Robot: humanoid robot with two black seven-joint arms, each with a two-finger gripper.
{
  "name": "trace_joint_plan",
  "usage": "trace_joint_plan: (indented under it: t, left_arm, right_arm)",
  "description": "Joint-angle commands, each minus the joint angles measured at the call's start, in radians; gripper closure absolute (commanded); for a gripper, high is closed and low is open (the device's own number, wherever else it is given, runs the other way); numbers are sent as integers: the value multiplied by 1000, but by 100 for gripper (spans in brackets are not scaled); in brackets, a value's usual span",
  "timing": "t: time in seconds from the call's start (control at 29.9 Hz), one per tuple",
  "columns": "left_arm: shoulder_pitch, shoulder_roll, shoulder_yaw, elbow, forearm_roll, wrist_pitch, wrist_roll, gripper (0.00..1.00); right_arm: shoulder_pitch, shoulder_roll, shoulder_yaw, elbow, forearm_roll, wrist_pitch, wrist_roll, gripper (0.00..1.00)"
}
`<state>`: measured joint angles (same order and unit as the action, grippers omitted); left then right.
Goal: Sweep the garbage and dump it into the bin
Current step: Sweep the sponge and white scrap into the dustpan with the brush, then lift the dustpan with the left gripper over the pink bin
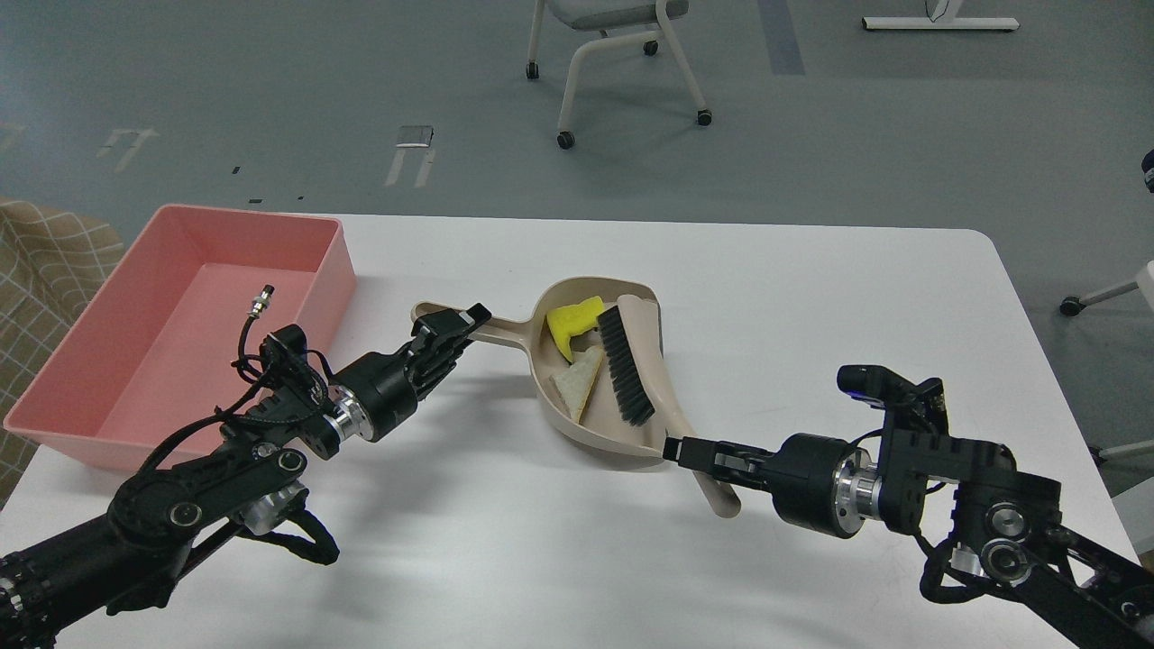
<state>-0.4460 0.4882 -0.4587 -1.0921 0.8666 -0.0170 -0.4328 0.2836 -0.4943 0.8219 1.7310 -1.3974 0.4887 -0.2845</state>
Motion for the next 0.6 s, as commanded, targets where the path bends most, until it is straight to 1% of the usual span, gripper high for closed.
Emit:
trace_joint_plan:
  t: [0.0,0.27,0.44,0.5,0.57]
  left_arm:
    - [0,-3,-1,0,0,0,0,82]
    - [1,7,-3,0,-6,0,-1,82]
    - [1,10,-15,0,-15,-6,-1,82]
    - [1,10,-29,0,-50,-15,-3,82]
    - [1,9,-31,-2,-75,-23,-3,82]
  right_arm:
    - [0,-35,26,1,6,0,2,100]
    - [2,-116,54,1,37,0,4,100]
    - [2,-214,60,-5,34,0,2,100]
    - [0,-283,60,-1,34,0,2,100]
    - [0,-320,60,1,34,0,2,100]
